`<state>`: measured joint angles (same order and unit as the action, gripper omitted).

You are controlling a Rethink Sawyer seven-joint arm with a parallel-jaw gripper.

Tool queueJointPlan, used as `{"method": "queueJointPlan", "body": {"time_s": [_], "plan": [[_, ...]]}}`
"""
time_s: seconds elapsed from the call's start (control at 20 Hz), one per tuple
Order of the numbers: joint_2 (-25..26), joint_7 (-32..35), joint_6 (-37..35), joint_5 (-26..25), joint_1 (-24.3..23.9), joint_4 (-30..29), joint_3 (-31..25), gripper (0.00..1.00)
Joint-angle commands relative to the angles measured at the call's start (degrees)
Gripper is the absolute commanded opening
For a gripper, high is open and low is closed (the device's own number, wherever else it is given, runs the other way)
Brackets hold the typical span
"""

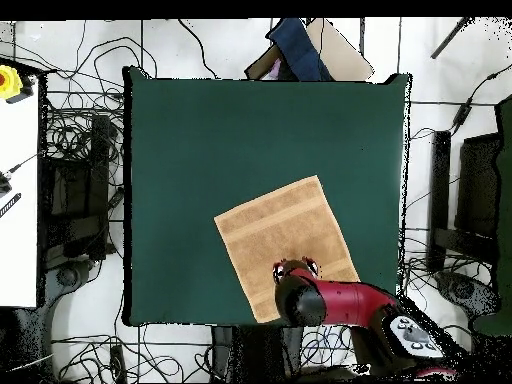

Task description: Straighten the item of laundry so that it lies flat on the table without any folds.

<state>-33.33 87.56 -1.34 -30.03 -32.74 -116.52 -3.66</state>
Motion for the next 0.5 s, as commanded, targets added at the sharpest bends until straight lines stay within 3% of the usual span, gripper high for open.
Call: {"method": "queueJointPlan", "body": {"time_s": [0.05,0.5], "plan": [[-6.99,9.01,-6.59,6.78,0.3,-0.85,-9.78,1.0],[-17.47,3.71,-18.39,11.85,-1.21,-3.09,-13.62,1.0]]}}
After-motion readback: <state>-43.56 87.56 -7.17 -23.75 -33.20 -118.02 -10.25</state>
